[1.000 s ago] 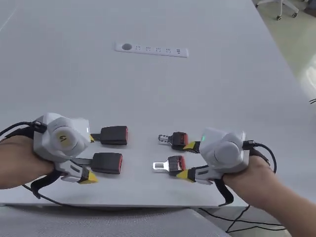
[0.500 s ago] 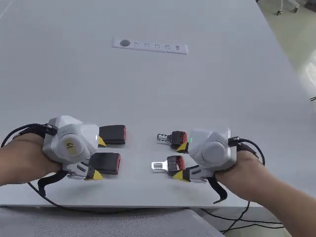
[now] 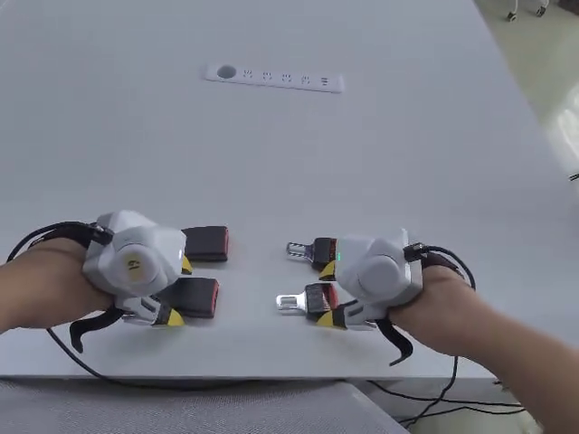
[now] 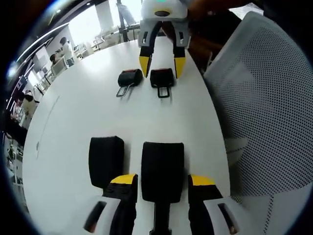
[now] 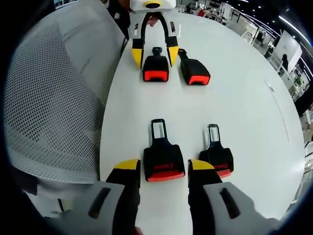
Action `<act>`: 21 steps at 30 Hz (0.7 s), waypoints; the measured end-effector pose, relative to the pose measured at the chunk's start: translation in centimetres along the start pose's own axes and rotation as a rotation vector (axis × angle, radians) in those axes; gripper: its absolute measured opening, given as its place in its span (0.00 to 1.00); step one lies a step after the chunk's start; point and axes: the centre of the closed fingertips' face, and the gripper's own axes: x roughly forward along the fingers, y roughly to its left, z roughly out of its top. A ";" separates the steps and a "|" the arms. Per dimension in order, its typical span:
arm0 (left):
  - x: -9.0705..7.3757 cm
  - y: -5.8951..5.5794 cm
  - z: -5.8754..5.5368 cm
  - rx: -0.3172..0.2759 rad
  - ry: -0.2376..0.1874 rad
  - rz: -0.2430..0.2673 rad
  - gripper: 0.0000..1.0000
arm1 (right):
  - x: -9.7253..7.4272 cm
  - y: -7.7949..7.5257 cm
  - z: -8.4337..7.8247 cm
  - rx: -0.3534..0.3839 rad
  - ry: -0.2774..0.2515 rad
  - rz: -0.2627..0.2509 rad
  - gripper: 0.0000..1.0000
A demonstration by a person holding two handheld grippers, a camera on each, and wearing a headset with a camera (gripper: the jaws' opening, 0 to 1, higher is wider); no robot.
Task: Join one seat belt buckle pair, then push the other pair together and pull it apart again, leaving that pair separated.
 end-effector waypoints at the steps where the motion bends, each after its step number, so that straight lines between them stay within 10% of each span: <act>1: 0.0 0.0 -0.1 0.010 0.004 -0.002 0.41 | 0.0 0.0 -0.1 -0.005 0.003 0.003 0.36; 21: 0.1 0.0 -0.5 -0.009 0.041 -0.012 0.34 | 0.6 0.1 -0.5 -0.070 0.043 0.062 0.32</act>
